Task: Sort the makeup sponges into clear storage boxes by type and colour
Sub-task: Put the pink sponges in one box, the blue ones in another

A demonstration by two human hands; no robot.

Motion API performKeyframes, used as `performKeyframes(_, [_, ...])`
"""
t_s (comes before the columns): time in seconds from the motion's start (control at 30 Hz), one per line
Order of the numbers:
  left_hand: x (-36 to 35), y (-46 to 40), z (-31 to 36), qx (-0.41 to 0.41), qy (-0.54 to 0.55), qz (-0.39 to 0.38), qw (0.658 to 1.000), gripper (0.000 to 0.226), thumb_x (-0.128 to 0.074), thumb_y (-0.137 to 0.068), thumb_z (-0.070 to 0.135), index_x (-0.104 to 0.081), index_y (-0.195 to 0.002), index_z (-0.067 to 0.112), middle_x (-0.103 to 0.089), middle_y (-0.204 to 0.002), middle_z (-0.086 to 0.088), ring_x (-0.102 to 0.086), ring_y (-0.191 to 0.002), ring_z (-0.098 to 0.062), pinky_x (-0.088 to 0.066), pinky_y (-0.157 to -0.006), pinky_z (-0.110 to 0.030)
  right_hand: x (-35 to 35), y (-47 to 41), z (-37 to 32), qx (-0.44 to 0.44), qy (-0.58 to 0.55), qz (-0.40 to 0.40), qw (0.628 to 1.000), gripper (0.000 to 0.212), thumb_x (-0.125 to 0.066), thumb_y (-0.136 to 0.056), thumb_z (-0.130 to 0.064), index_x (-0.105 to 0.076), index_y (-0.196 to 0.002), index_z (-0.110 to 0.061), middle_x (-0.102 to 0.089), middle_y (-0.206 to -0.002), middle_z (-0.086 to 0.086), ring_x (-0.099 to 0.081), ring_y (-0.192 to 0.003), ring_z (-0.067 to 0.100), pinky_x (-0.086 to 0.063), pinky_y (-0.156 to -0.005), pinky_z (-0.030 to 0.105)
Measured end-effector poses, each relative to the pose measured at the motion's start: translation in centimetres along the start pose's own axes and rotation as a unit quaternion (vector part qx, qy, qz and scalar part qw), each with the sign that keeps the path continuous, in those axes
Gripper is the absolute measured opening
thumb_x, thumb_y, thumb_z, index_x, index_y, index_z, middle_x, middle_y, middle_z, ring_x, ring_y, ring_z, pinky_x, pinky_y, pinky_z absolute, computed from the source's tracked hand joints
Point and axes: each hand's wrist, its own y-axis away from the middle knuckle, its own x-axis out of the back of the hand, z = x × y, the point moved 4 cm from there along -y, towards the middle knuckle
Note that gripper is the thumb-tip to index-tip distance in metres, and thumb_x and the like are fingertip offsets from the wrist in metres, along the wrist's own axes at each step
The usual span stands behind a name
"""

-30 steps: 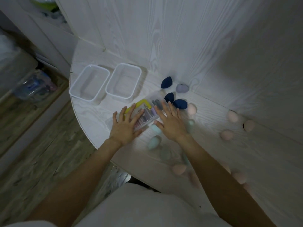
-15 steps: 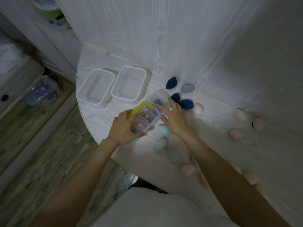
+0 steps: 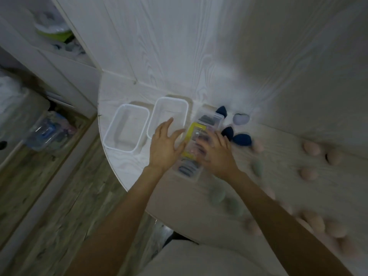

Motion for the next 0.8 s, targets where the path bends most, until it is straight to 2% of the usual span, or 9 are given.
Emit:
performKeyframes(0.1, [-0.2, -3.3, -3.2, 0.097, -0.082, -0.035, 0.991, 0.093, -0.035, -0.073, 0.073, -0.031, -0.145, 0.015, -0.017, -0.149, -0.031, -0.012, -0.139, -0.045, -0.004, -0.113, -0.052, -1.2, 0.2, -0.3, -0.013, 0.046, -0.043, 0.998, 0.086, -0.030, -0.073, -0.081, -0.023, -0.146, -0.035, 0.005, -0.158, 0.002, 0.007, -0.144, 0.029, 0.004, -0.113, 0.052])
performKeyframes(0.17, [-1.2, -5.0, -4.2, 0.125, -0.108, -0.091, 0.982, 0.113, -0.035, -0.065, 0.082, -0.012, -0.149, 0.011, -0.004, -0.148, -0.037, 0.002, -0.141, -0.045, 0.009, -0.112, -0.051, -0.6, -0.2, -0.3, -0.016, 0.067, -0.038, 0.997, 0.084, -0.042, -0.074, -0.078, -0.028, -0.144, -0.034, 0.003, -0.158, 0.002, 0.006, -0.144, 0.029, 0.003, -0.112, 0.056])
performKeyframes(0.23, [-2.0, -6.2, -4.7, 0.140, -0.105, -0.122, 0.977, 0.122, -0.034, -0.062, 0.090, -0.002, -0.150, 0.012, 0.002, -0.148, -0.037, 0.009, -0.141, -0.043, 0.014, -0.111, -0.051, 0.1, -0.7, -0.1, -0.014, 0.071, -0.034, 0.997, 0.077, -0.052, -0.075, -0.071, -0.035, -0.140, -0.033, -0.003, -0.158, 0.001, 0.003, -0.144, 0.031, 0.001, -0.113, 0.058])
performKeyframes(0.33, [-2.6, -7.0, -5.0, 0.135, -0.120, -0.162, 0.970, 0.124, -0.027, -0.057, 0.093, 0.002, -0.150, 0.016, 0.006, -0.151, -0.031, 0.015, -0.141, -0.038, 0.020, -0.107, -0.053, 0.3, -0.8, 0.2, -0.022, 0.057, -0.030, 0.998, 0.076, -0.054, -0.074, -0.071, -0.037, -0.139, -0.035, -0.006, -0.158, -0.003, 0.001, -0.144, 0.030, -0.003, -0.112, 0.060])
performKeyframes(0.4, [-2.6, -7.3, -5.1, 0.128, -0.125, -0.174, 0.968, 0.123, -0.030, -0.058, 0.092, 0.005, -0.149, 0.017, 0.007, -0.152, -0.029, 0.015, -0.141, -0.037, 0.022, -0.106, -0.053, 0.2, -0.7, 0.3, -0.023, 0.047, -0.024, 0.998, 0.075, -0.055, -0.074, -0.070, -0.038, -0.138, -0.035, -0.006, -0.158, -0.003, 0.001, -0.145, 0.030, -0.003, -0.113, 0.060])
performKeyframes(0.53, [-2.8, -8.2, -4.2, 0.105, -0.102, -0.193, 0.970, 0.117, -0.052, -0.068, 0.078, 0.006, -0.149, 0.017, 0.010, -0.151, -0.030, 0.011, -0.141, -0.040, 0.015, -0.110, -0.053, 0.4, -0.7, 0.1, -0.022, 0.045, -0.021, 0.999, 0.075, -0.058, -0.074, -0.068, -0.037, -0.138, -0.035, -0.008, -0.158, -0.002, -0.003, -0.144, 0.032, -0.004, -0.113, 0.059])
performKeyframes(0.67, [-3.4, -8.4, -3.9, 0.093, -0.129, -0.205, 0.966, 0.120, -0.053, -0.066, 0.079, 0.010, -0.149, 0.019, 0.017, -0.152, -0.026, 0.012, -0.140, -0.044, 0.010, -0.110, -0.058, 0.2, 0.0, 0.2, -0.037, 0.043, -0.026, 0.998, 0.077, -0.053, -0.074, -0.071, -0.034, -0.140, -0.036, -0.009, -0.158, -0.001, -0.004, -0.144, 0.032, -0.002, -0.115, 0.054])
performKeyframes(0.73, [-3.2, -8.6, -3.7, 0.096, -0.126, -0.185, 0.970, 0.116, -0.059, -0.067, 0.074, 0.003, -0.150, 0.022, 0.009, -0.154, -0.024, 0.002, -0.140, -0.044, 0.006, -0.110, -0.061, 0.1, 0.3, 0.2, -0.036, 0.039, -0.019, 0.998, 0.080, -0.041, -0.073, -0.076, -0.035, -0.140, -0.033, -0.012, -0.157, 0.002, -0.006, -0.144, 0.033, -0.004, -0.115, 0.052])
performKeyframes(0.8, [-2.2, -8.8, -3.3, 0.099, -0.084, -0.149, 0.980, 0.110, -0.064, -0.065, 0.068, -0.008, -0.150, 0.025, -0.001, -0.155, -0.022, -0.007, -0.139, -0.044, 0.002, -0.111, -0.061, -0.1, 0.6, 0.2, -0.029, 0.013, -0.021, 0.999, 0.079, -0.040, -0.076, -0.073, -0.034, -0.141, -0.029, -0.010, -0.157, 0.003, -0.003, -0.145, 0.029, -0.004, -0.116, 0.047])
